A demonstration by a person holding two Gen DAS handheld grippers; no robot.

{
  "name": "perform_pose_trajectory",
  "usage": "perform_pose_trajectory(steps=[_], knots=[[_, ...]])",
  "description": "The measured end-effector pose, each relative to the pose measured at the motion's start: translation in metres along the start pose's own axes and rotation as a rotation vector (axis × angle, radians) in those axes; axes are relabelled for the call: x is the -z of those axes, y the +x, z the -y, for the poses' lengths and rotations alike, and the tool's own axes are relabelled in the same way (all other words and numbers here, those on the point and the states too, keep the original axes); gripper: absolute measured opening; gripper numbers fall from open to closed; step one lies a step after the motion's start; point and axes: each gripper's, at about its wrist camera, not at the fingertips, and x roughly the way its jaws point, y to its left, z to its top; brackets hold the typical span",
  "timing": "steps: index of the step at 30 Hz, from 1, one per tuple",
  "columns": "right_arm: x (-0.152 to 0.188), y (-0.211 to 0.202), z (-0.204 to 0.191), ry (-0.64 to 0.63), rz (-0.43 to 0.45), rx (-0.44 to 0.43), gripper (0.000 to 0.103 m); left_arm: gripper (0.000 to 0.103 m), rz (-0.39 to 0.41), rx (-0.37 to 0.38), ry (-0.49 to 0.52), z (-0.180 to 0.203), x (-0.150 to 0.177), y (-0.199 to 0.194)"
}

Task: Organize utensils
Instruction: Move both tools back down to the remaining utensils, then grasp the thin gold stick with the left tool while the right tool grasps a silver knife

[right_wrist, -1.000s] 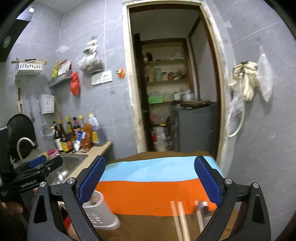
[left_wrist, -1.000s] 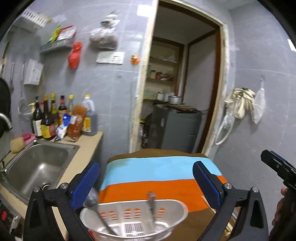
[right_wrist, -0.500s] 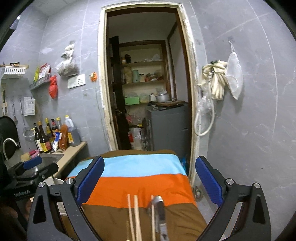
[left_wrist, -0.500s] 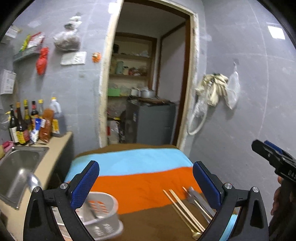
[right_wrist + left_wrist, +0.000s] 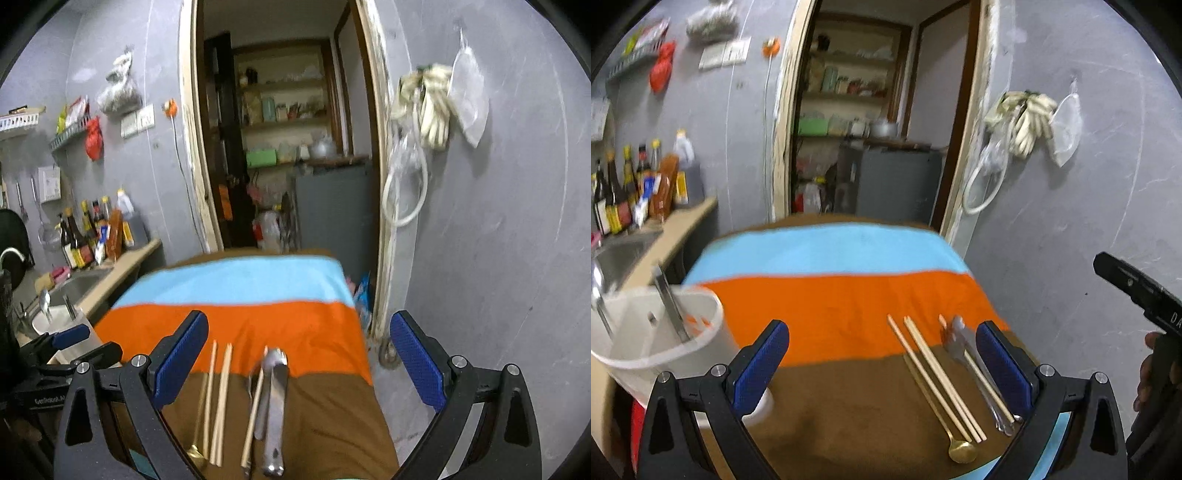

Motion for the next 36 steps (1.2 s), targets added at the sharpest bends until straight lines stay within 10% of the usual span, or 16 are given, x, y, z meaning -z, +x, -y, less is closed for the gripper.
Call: perform_pose_trajectory(steps=[10, 21, 36], knots=[[0.061, 0.08, 0.014, 0.023, -0.215, -0.106, 0.096, 0.102, -0.204, -0.055, -0.029, 0.004, 0.035, 0.055], [0.104, 0.129, 0.012, 0.009, -0.382, -0.138, 0.064, 0.075, -0.364, -0.047, 0.01, 0.016, 0.055, 0.095], [0.105, 0.147, -0.005, -0.116, -0.434, -0.13, 0.061, 0.071, -0.394, -0.067, 0.075, 0.029, 0.054, 0.117]])
